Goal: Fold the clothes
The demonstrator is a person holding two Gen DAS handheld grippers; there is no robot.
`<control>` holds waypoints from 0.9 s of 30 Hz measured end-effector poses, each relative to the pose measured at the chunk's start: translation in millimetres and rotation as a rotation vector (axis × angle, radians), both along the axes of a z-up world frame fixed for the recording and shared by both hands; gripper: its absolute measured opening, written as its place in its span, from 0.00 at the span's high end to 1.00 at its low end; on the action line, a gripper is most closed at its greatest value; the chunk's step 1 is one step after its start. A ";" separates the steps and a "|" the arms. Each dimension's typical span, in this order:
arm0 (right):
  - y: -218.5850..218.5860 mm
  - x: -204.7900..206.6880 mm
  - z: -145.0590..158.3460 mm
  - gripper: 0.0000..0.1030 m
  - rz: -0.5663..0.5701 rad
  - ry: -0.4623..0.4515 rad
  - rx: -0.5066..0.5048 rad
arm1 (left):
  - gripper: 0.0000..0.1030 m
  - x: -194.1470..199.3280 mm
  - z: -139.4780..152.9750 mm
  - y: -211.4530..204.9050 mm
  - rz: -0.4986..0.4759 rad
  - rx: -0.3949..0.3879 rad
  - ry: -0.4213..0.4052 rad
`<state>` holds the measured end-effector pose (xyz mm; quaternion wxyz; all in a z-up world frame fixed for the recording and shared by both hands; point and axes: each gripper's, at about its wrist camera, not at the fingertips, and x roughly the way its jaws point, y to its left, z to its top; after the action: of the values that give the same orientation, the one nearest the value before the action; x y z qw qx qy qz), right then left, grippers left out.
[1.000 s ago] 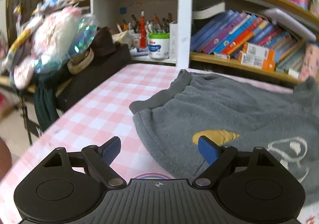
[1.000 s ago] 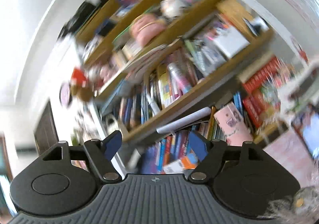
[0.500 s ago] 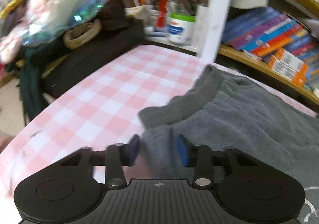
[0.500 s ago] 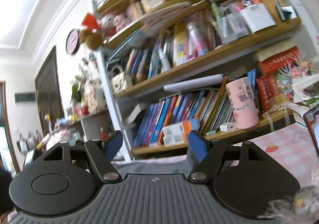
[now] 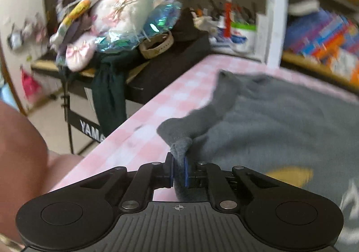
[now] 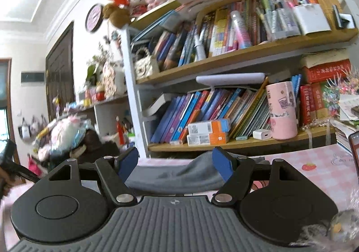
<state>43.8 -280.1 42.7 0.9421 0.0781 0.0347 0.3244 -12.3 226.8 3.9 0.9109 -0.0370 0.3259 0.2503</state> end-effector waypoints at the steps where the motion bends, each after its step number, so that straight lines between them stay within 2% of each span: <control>1: 3.4 0.4 -0.7 0.30 -0.002 0.003 -0.021 | 0.87 -4.4 0.1 -3.6 -0.018 0.026 0.010; 4: 17.5 2.4 -2.3 0.31 -0.026 0.029 -0.125 | 0.86 -9.4 0.9 -8.1 -0.047 0.063 0.018; 10: 54.5 1.4 -16.3 0.31 -0.016 0.077 -0.485 | 0.86 -4.2 -4.7 -6.4 -0.042 0.041 0.012; 13: 67.2 7.5 -33.4 0.32 -0.019 0.116 -0.671 | 0.86 -4.9 -8.7 -9.1 -0.044 0.048 0.007; 15: 68.5 13.9 -42.1 0.31 -0.050 0.131 -0.750 | 0.86 -5.5 -9.5 -10.5 -0.048 0.045 0.001; 17: 61.3 25.9 -39.6 0.30 -0.098 0.160 -0.761 | 0.87 -5.6 -9.1 -12.6 -0.059 0.034 -0.006; 20: 49.3 53.5 -41.5 0.30 -0.232 0.172 -0.793 | 0.87 -1.7 -8.0 -18.7 -0.113 -0.014 -0.027; 22: 40.9 72.1 -41.7 0.30 -0.291 0.193 -0.771 | 0.86 4.6 -7.7 -26.0 -0.155 -0.035 -0.037; 24: 33.8 89.2 -42.5 0.30 -0.340 0.209 -0.752 | 0.86 12.1 -8.9 -34.6 -0.178 -0.023 -0.037; 27: 27.1 90.2 -39.5 0.30 -0.342 0.223 -0.719 | 0.89 21.7 -11.2 -36.3 -0.175 -0.010 -0.042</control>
<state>134.0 -253.1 3.2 0.9401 -0.2165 0.2342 0.1202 9.4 190.6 -7.4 0.9358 -0.0181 0.3097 0.1673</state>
